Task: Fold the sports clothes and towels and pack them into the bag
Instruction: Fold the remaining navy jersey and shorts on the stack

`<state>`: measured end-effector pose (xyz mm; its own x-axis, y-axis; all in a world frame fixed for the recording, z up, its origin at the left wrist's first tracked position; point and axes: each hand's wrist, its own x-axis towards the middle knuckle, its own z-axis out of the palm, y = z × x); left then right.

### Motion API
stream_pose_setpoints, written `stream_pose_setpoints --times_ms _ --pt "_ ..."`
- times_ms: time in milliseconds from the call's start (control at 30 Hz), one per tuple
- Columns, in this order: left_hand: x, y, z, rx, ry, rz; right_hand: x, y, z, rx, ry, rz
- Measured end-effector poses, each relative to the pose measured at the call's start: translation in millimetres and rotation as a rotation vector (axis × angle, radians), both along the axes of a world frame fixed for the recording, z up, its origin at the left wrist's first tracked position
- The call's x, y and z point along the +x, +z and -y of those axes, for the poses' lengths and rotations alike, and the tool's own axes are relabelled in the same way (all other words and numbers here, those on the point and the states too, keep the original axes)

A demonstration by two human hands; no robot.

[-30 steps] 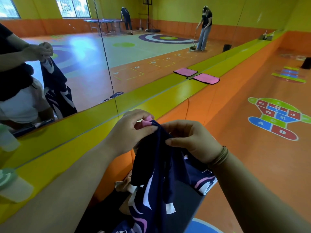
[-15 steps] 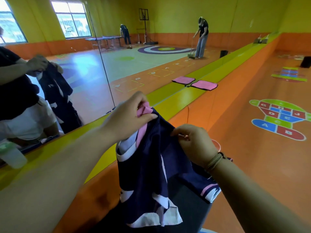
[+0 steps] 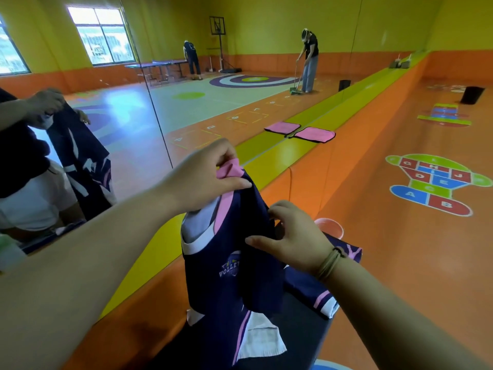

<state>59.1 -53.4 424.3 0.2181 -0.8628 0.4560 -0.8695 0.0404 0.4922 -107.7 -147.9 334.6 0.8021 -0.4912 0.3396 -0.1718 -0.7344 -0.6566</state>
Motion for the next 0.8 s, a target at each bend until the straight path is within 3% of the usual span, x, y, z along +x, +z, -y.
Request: stream_pose_setpoints --times_ms 67,200,367,567,800 --pt "1.1 0.8 -3.2 0.009 -0.021 -0.041 1.0 -4.5 4.0 0.005 -0.004 -0.046" --pt "5.2 2.5 -11.6 0.036 -0.066 -0.117 1.4 -9.6 17.1 0.222 0.097 -0.129" --pt "10.3 4.9 -19.7 0.045 -0.080 -0.231 6.0 -13.2 20.7 0.296 0.143 -0.160" --pt "24.2 14.6 -35.4 0.014 -0.027 -0.256 2.5 0.2 25.7 0.198 -0.023 -0.001" --pt "35.7 9.5 -46.6 0.005 0.065 -0.335 -18.1 39.8 32.1 0.241 -0.144 0.241"
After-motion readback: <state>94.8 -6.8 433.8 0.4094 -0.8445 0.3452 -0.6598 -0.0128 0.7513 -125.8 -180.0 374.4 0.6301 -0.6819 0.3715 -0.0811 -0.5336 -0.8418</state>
